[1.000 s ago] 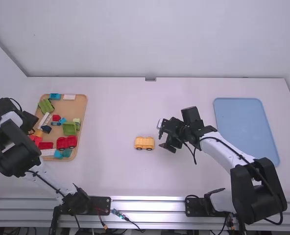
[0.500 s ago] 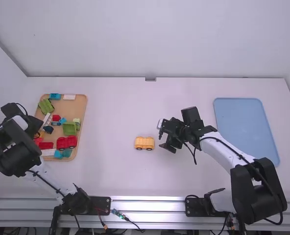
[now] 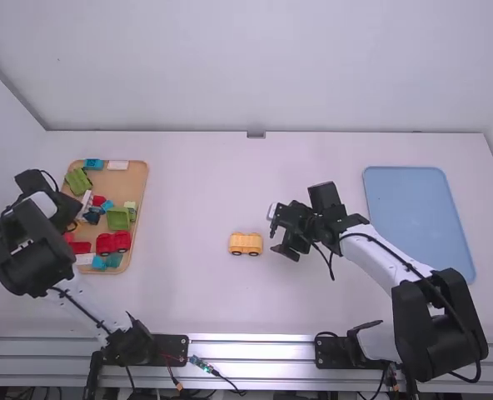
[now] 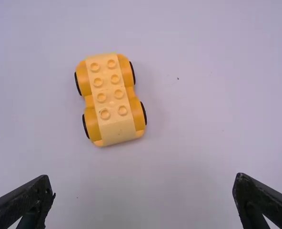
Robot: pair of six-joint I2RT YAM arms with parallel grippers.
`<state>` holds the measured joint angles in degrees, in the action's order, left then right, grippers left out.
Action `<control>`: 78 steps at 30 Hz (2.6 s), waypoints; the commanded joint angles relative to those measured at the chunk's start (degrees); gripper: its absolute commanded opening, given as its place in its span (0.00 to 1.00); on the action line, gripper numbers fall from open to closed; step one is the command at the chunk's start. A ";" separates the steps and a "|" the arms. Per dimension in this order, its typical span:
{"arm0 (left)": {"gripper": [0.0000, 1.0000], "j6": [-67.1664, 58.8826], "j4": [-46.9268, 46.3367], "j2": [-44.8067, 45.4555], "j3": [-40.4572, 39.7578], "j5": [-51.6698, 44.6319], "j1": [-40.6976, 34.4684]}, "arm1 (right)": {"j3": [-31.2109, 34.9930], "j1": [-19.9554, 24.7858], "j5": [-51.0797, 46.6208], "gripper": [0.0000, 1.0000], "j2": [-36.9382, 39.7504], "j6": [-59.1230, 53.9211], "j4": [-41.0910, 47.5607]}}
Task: Assemble lego blocks to make yellow taxi
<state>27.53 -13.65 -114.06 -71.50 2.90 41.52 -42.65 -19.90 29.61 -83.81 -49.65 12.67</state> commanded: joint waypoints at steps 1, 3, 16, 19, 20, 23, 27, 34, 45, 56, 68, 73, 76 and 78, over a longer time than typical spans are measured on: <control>0.57 0.55 -0.44 -0.50 0.74 1.20 -0.66 | 0.24 0.04 0.33 1.00 0.98 0.15 0.28; 0.57 0.55 -0.85 -0.50 0.76 1.20 -0.66 | 0.24 0.04 0.33 1.00 0.98 0.11 0.28; 0.63 -6.62 -2.84 -0.50 0.76 1.25 -0.61 | 0.24 0.04 0.33 1.00 0.98 0.13 0.26; 0.61 -8.07 -1.64 -0.50 1.92 1.27 -0.66 | 0.24 0.04 0.31 1.00 0.98 0.11 0.26; 0.61 -8.04 -1.38 -0.50 2.14 1.27 -0.66 | 0.24 0.04 0.33 1.00 0.98 0.11 0.26; 0.59 -7.69 2.01 -0.50 4.50 1.03 -0.61 | 0.24 0.04 0.31 1.00 0.98 0.09 0.26; 0.57 -7.67 2.10 -0.50 4.83 1.18 -0.63 | 0.24 0.04 0.31 1.00 0.98 0.11 0.22; 0.47 -7.69 2.40 -0.50 4.83 1.09 -0.63 | 0.24 0.04 0.31 1.00 0.98 0.11 0.26; 0.28 -7.63 2.84 -0.50 4.83 1.03 -0.68 | 0.24 0.04 0.31 1.00 0.98 0.11 0.28; 0.02 -2.97 2.86 0.33 4.59 0.17 -0.63 | 0.24 0.02 0.31 1.00 0.98 0.09 0.24; 0.02 -1.79 3.56 13.70 8.66 1.16 -3.04 | 0.24 0.04 0.35 1.00 0.98 0.13 0.02; 0.02 -6.91 6.69 22.27 14.69 -0.87 -8.63 | 0.24 0.02 0.35 1.00 1.01 1.66 -0.98; 0.02 -16.13 7.23 26.12 16.59 -5.51 -14.01 | 0.24 0.04 0.37 1.00 1.01 4.11 -2.51; 0.02 -21.33 6.62 27.71 16.79 -7.26 -17.92 | 0.22 0.04 0.33 1.00 1.01 5.77 -3.67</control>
<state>15.73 -6.72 -88.92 -55.44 -0.21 27.35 -42.65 -19.90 29.63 -83.81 -46.70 9.39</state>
